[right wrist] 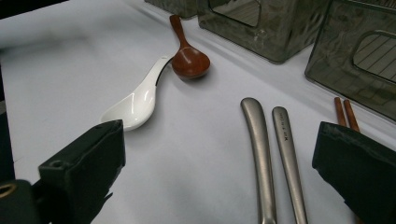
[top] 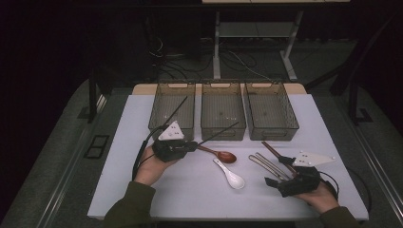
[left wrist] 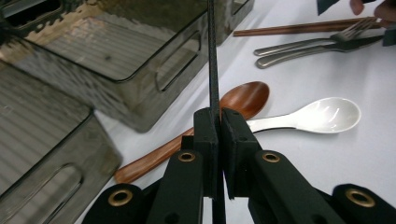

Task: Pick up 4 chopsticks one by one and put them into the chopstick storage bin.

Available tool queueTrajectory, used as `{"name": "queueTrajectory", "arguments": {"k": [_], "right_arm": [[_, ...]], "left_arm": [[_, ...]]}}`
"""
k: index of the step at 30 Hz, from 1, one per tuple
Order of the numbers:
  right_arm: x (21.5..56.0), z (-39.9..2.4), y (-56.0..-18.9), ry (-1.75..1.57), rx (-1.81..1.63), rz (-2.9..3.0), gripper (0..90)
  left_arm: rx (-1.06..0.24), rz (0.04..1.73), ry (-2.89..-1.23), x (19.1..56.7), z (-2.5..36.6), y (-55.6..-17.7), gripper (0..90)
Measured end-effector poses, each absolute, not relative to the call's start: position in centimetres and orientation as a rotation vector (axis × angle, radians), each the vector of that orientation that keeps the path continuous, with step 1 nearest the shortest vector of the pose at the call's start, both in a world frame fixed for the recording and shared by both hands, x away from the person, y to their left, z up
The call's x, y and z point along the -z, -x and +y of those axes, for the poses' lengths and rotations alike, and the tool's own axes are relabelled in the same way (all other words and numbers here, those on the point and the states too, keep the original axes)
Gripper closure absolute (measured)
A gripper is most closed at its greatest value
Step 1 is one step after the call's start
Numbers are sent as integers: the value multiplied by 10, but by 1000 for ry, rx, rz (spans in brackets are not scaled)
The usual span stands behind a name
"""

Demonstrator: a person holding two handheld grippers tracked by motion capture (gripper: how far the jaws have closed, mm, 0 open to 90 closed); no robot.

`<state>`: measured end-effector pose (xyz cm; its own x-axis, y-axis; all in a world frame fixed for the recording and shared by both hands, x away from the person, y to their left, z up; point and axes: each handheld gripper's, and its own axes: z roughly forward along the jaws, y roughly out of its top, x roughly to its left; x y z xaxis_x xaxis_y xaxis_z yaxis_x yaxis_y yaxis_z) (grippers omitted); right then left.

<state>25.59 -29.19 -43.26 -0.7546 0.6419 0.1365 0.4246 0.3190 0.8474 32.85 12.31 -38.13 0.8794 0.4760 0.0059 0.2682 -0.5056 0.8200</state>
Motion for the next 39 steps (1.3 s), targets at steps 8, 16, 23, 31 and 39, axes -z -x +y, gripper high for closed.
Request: {"name": "queueTrajectory", "arguments": {"k": [8, 16, 23, 31, 39], "right_arm": [[433, -292, -256, -974, -1408, 2360, 28], [433, -292, -257, -972, -1407, 2361, 27], [433, -292, -256, -967, -1407, 2360, 28], [433, -292, -256, -971, -1410, 2359, 28], [433, -292, -256, -972, -1414, 2357, 27]], "left_arm": [[-319, 571, -2125, 377, 133, -332, 845], [-344, 619, -2110, 370, 145, -346, 845], [-370, 683, -2120, 364, 156, -366, 845], [-400, 771, -2101, 359, 167, -386, 845], [-439, 873, -2074, 359, 176, -408, 846]]}}
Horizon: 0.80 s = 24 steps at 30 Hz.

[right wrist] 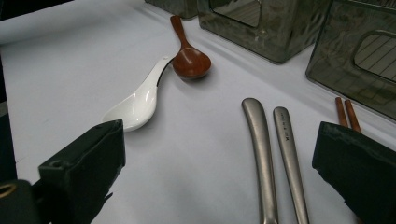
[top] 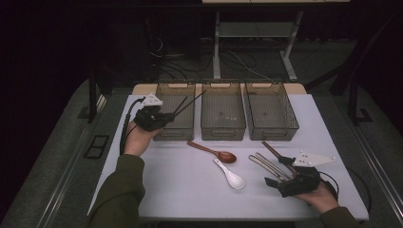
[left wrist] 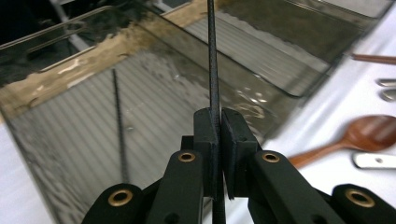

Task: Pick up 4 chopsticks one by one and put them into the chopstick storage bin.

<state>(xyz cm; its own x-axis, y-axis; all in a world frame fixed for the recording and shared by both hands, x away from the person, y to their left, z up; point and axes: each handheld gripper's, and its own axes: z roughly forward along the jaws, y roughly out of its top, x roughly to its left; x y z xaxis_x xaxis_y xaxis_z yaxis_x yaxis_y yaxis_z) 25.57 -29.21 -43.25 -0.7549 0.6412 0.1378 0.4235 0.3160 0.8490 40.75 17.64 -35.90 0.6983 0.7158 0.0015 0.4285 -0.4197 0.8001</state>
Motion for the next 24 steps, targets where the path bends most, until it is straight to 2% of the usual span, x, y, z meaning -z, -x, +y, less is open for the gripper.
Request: {"name": "queueTrajectory", "arguments": {"k": [14, 24], "right_arm": [[433, -293, -256, -974, -1418, 2358, 28], [433, -293, -255, -974, -1423, 2358, 28]], "left_arm": [[-524, 979, -2057, 360, 174, -442, 846], [-522, 1058, -2072, 372, 169, -456, 846]]}}
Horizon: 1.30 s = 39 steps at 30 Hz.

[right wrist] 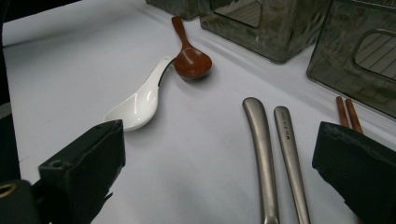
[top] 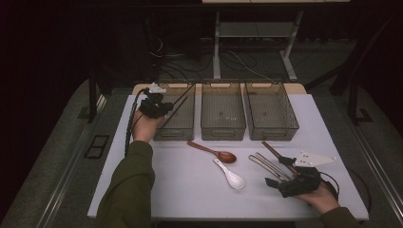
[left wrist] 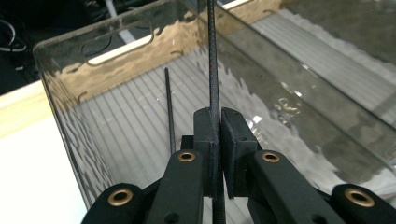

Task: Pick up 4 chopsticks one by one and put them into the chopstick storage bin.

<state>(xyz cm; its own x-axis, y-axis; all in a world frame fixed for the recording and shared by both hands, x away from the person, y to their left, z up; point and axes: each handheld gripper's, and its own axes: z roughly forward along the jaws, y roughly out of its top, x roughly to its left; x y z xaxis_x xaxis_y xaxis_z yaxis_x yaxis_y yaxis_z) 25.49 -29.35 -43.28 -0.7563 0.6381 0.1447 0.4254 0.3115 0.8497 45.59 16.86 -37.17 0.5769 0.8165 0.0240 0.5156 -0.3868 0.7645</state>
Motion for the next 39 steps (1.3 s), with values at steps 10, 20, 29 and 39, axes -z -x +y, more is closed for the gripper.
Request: {"name": "queueTrajectory", "arguments": {"k": [10, 20, 29, 39], "right_arm": [[433, -293, -254, -975, -1425, 2355, 27], [433, -293, -254, -974, -1423, 2355, 28], [433, -293, -254, -971, -1421, 2355, 28], [433, -293, -254, -971, -1419, 2354, 28]], "left_arm": [[-491, 1120, -2093, 385, 170, -459, 846], [-481, 1144, -2146, 391, 166, -461, 844], [-529, 1161, -2124, 389, 167, -460, 638], [-465, 1070, -2059, 377, 170, -453, 487]]}}
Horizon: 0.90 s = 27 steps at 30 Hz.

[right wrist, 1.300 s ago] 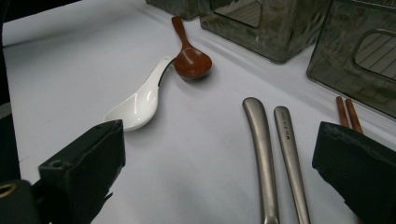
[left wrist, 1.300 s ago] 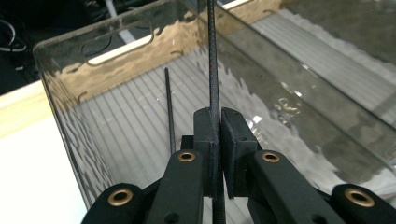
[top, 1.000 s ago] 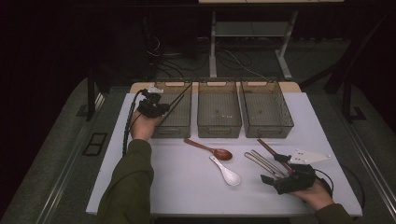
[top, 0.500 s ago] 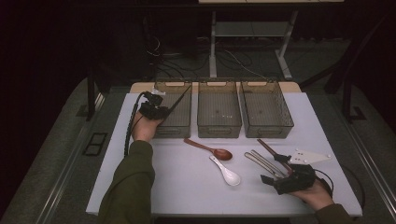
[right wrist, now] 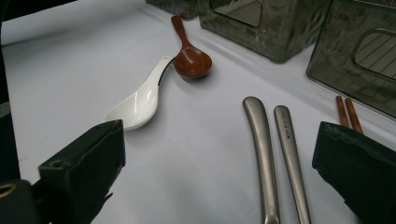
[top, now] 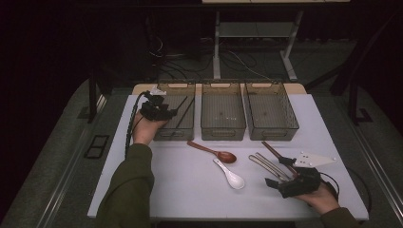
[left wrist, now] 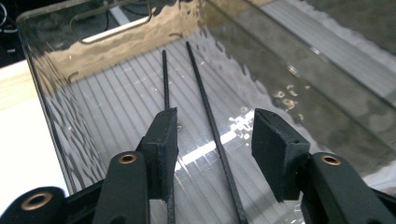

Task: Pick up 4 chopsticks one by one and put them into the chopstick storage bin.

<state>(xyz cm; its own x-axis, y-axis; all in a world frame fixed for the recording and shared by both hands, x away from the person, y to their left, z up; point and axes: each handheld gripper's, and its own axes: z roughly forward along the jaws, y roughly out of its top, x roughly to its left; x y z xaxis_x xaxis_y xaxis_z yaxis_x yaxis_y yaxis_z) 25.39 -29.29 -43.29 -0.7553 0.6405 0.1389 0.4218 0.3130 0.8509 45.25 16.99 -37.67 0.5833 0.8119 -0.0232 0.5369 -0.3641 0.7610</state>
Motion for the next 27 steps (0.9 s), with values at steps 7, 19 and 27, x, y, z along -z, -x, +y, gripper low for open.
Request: {"name": "queueTrajectory", "arguments": {"k": [7, 19, 27], "right_arm": [[433, -292, -254, -973, -1414, 2355, 28], [433, -292, -253, -976, -1415, 2354, 28], [433, -291, -253, -979, -1413, 2357, 28]], "left_arm": [[-413, 997, -2024, 367, 171, -442, 423], [-371, 870, -2016, 354, 159, -413, 296], [-351, 794, -2041, 361, 152, -388, 231]]}}
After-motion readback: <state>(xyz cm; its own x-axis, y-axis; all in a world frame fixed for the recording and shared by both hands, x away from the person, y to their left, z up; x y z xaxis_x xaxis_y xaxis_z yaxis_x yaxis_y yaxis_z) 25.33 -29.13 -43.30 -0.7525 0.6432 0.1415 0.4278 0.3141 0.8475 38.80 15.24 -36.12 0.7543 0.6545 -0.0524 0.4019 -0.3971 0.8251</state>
